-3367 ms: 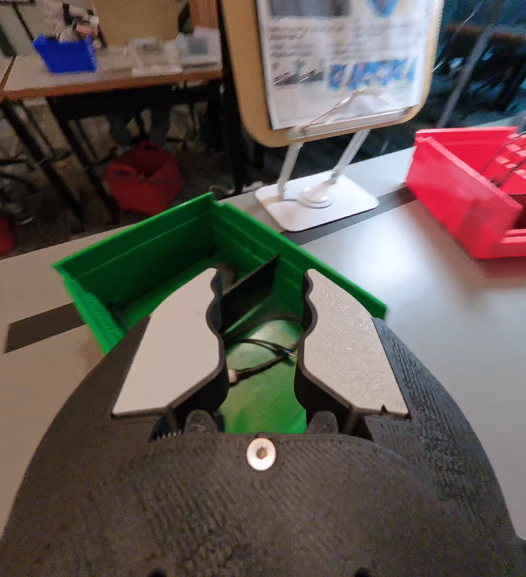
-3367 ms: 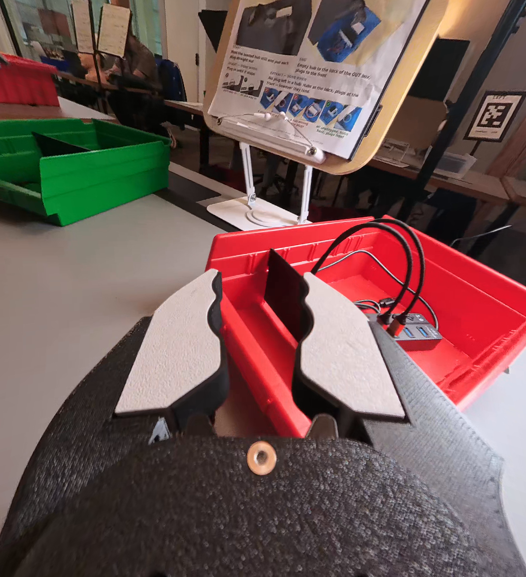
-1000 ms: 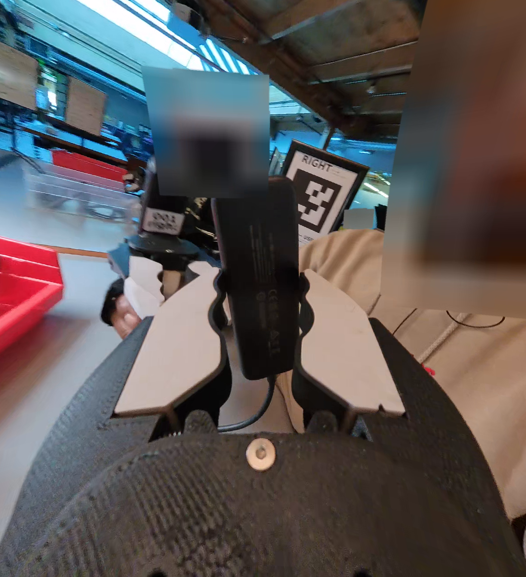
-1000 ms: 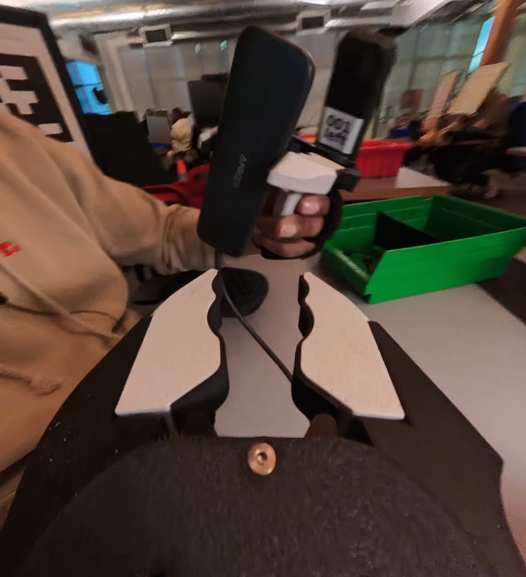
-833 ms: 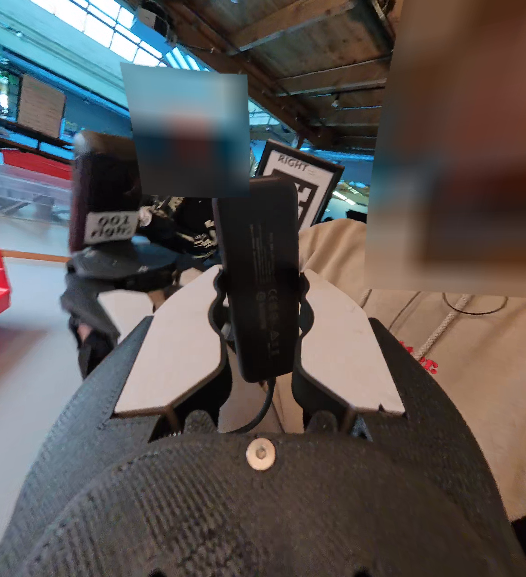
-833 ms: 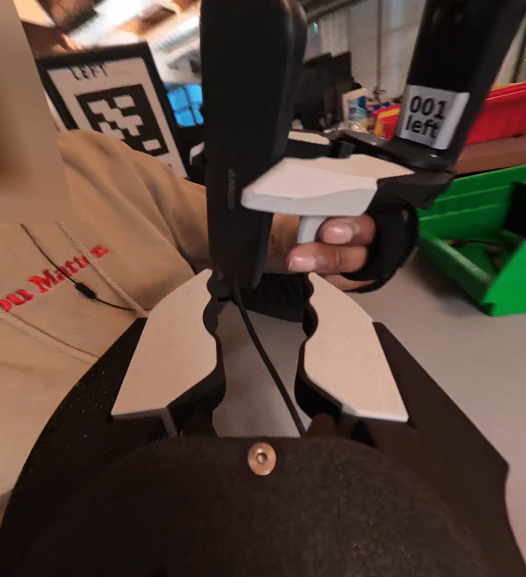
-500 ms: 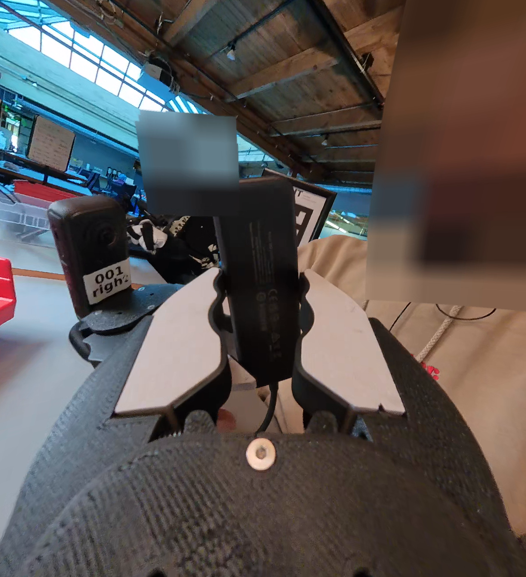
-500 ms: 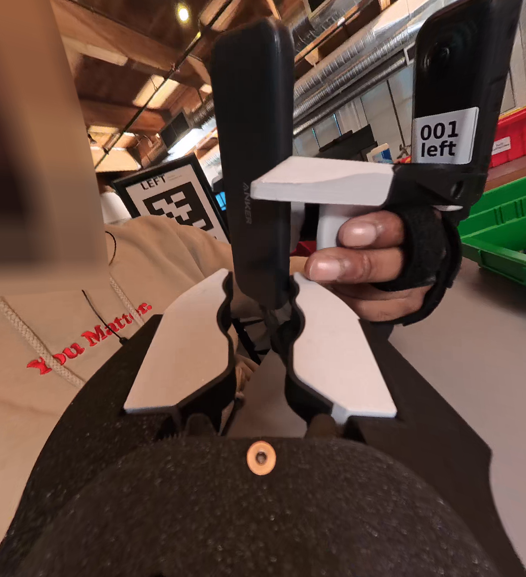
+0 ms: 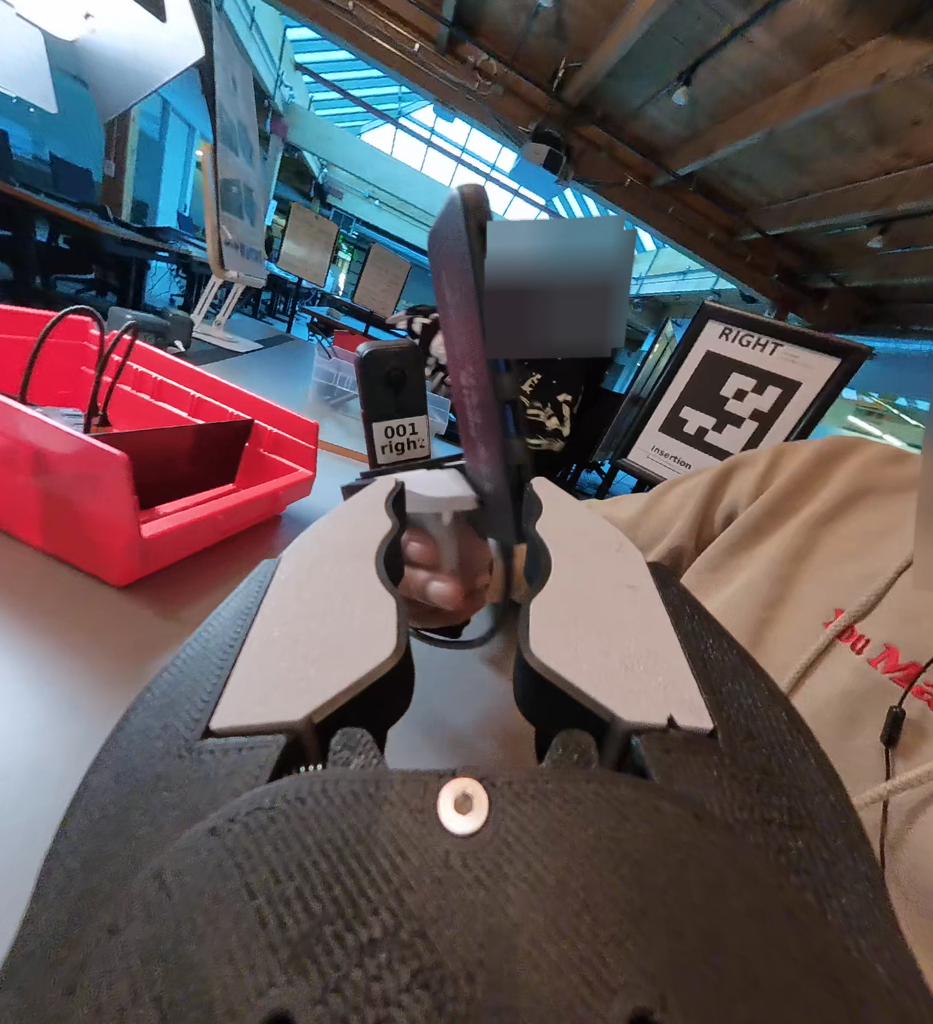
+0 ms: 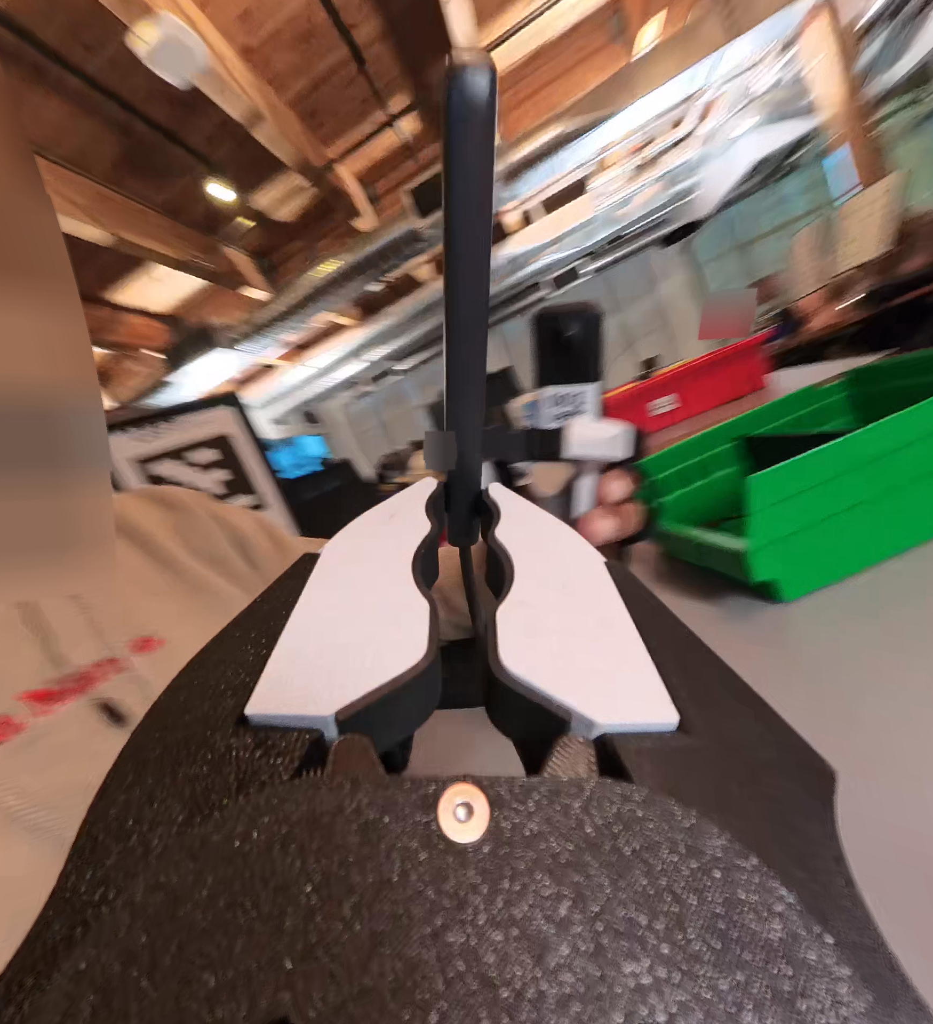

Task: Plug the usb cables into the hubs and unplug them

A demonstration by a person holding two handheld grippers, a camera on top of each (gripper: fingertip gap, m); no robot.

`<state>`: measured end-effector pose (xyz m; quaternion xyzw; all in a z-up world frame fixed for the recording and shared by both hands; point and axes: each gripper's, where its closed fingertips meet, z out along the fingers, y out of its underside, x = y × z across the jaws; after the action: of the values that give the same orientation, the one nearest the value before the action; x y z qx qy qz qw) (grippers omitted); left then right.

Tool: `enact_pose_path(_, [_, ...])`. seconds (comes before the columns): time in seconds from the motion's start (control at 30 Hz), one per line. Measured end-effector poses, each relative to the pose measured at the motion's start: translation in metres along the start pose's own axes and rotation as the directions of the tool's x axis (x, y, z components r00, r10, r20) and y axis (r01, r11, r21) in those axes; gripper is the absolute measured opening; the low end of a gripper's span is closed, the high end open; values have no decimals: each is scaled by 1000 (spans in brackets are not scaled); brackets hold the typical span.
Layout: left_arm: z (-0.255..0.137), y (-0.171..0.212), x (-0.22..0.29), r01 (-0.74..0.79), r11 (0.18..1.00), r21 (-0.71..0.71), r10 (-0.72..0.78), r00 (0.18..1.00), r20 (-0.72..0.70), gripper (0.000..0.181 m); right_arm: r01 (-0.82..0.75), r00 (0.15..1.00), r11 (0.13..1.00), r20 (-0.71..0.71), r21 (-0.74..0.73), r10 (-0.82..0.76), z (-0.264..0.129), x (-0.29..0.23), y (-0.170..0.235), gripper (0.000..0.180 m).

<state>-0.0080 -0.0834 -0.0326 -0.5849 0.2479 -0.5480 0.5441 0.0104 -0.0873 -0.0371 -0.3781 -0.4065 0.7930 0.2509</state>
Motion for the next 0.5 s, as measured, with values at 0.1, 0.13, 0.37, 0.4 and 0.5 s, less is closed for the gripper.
enact_pose_path(0.1, [9,14,8,-44,996,-76,43,999,-16,41,178,979,984,-94,-17,-178,-5,6,-4,11])
enact_pose_path(0.13, [12,19,8,-76,991,-108,76,997,-5,41,211,971,977,-111,-28,-213,-5,7,-4,12])
enact_pose_path(0.37, [7,34,4,-418,855,-307,458,887,68,12,312,937,926,-89,-214,-337,3,3,16,15])
enact_pose_path(0.4, [5,38,4,-450,827,-336,493,868,53,12,330,930,910,-78,-250,-359,2,1,18,20])
enact_pose_path(0.5, [0,49,5,-529,758,-382,576,817,11,12,404,891,838,-51,-366,-451,-1,-1,24,32])
